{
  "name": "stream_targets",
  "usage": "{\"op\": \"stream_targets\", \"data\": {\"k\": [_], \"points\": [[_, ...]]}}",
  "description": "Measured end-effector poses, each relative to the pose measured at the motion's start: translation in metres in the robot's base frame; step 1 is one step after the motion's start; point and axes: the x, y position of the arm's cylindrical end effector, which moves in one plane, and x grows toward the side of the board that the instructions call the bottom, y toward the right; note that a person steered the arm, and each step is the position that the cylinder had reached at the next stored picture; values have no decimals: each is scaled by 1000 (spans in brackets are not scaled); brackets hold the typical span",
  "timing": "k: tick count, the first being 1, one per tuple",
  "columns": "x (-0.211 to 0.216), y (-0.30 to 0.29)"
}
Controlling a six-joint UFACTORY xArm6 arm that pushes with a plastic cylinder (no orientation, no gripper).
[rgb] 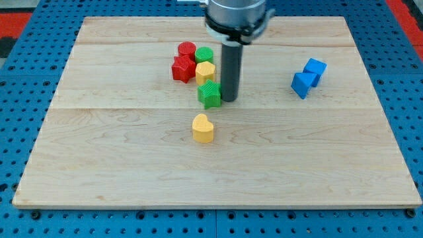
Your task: Move the green star to the bottom left corner of the board
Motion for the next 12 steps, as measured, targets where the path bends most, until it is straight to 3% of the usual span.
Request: {"op": "stream_targets", "data": {"k": [1,2,3,5,6,7,8,11,12], "points": [[-16,5],[-18,-104],[2,-161],[-21,-128],[-20,-72],[4,-54],[21,-117],[29,-221],[77,-229]]}}
